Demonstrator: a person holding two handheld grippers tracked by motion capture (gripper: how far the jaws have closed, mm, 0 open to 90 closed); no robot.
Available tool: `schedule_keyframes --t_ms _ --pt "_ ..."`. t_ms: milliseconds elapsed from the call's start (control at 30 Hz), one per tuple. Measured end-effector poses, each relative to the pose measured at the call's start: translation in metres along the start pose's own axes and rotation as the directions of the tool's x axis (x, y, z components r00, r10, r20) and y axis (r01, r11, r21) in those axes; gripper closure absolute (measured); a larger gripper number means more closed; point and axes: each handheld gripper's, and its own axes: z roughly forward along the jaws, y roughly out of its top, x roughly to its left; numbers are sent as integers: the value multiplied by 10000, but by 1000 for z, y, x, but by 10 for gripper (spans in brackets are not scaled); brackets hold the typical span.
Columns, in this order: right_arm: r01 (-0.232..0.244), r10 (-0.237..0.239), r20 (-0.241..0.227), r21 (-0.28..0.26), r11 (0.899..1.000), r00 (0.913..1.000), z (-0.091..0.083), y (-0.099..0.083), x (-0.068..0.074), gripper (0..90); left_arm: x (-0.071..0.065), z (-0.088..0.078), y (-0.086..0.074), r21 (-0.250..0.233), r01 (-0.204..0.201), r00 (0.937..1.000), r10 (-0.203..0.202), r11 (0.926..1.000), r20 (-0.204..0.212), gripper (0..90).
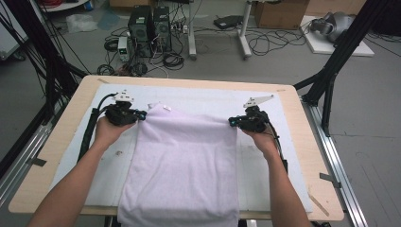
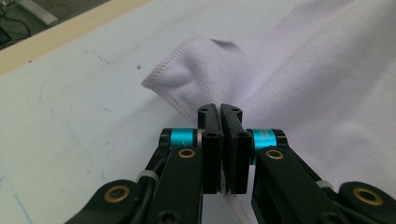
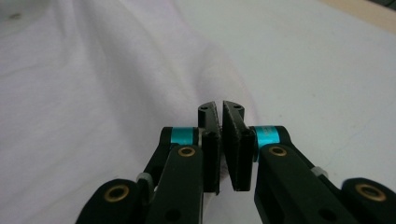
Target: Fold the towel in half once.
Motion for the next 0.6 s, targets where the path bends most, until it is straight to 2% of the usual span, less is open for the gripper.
schedule_keyframes --t_ms 100,167,233,300,333,367,400,433,467,500,533,600 --pt "272 -281 -296 -298 9992 9992 -22 1 20 858 -13 -20 -8 -307 -128 9998 132 9994 132 864" --pt "365 -381 -516 -309 9989 9979 -31 -2 33 858 -28 -34 -21 -417 -371 9990 380 9984 223 864" --pt "567 -575 -812 -126 9983 9950 -38 -10 51 856 -40 -44 -35 -358 -591 9974 605 9976 398 863" --pt "733 -738 -1121 -82 9973 9910 -43 -27 71 856 -55 -55 -56 -108 -769 9952 774 9970 592 861" --pt "661 -644 -1302 87 9978 9894 -44 -34 79 854 -62 -59 -67 -84 -702 9945 707 9975 776 859" --pt "769 -745 -1330 126 9970 9883 -45 -41 86 852 -66 -61 -74 66 -723 9938 715 9974 853 851" --pt "748 -718 -1489 147 9971 9862 -45 -47 91 842 -74 -65 -86 277 -720 9930 690 9970 962 823" --pt "714 -651 -1757 293 9970 9823 -45 -56 98 775 -76 -66 -90 397 -759 9931 720 9963 922 741" --pt "719 -646 -1706 370 9967 9832 -45 -58 101 734 -78 -69 -94 484 -720 9941 678 9962 841 659" --pt "767 -692 -1673 383 9963 9835 -46 -60 103 707 -78 -71 -96 513 -657 9949 615 9965 794 574" --pt "731 -669 -1680 309 9968 9835 -47 -60 103 679 -76 -72 -95 488 -599 9956 562 9970 747 531" --pt "550 -519 -1405 180 9983 9887 -48 -56 99 617 -71 -73 -90 464 -516 9970 487 9976 606 486"
